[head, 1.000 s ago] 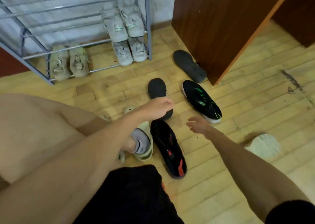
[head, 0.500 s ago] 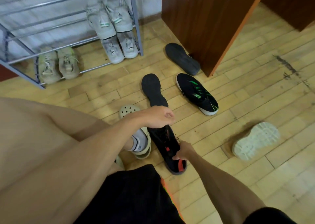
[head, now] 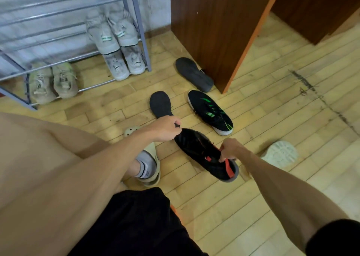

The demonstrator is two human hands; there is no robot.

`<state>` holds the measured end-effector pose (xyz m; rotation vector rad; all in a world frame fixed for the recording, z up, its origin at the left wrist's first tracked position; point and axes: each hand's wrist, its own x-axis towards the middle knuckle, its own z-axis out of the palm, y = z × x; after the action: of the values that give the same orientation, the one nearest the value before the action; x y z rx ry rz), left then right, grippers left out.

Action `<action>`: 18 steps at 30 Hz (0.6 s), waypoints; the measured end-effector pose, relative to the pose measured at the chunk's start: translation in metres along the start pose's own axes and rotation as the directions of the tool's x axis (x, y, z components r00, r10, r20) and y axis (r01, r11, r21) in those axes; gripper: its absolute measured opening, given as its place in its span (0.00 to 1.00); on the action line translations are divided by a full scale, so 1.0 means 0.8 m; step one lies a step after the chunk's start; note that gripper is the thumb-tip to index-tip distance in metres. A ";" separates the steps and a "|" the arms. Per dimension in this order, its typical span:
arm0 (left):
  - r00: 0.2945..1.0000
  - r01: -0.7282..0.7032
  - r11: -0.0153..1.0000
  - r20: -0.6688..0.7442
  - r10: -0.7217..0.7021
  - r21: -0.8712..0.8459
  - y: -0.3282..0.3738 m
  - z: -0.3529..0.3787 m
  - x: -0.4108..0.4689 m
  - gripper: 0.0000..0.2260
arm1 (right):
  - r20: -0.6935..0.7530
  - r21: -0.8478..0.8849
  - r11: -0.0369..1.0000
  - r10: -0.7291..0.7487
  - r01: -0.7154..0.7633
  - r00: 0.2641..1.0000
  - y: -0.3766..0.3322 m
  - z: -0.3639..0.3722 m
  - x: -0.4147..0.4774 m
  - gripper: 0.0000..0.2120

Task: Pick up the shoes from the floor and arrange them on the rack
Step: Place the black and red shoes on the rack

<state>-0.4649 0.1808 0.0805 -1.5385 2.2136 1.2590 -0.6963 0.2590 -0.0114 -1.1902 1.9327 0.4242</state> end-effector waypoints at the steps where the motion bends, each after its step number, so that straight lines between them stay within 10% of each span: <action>1: 0.999 -0.012 1.000 -0.044 0.012 -0.011 0.004 0.000 0.000 0.19 | -0.017 0.041 0.999 0.013 -0.012 1.000 0.005 -0.012 -0.005 0.21; 12: 0.937 -0.053 0.924 -0.338 -0.085 -0.379 0.032 -0.134 -0.041 0.03 | -0.262 0.586 0.757 -0.161 0.289 0.952 -0.114 -0.177 -0.086 0.14; 18: 0.854 -0.083 0.913 -0.500 -0.142 -0.400 -0.001 -0.248 -0.114 0.28 | -0.388 0.523 0.652 -0.391 0.549 0.834 -0.263 -0.251 -0.165 0.14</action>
<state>-0.3610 0.1030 0.2563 -2.3088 2.2961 1.5115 -0.5781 0.1030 0.2414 -1.2583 1.6435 -0.6388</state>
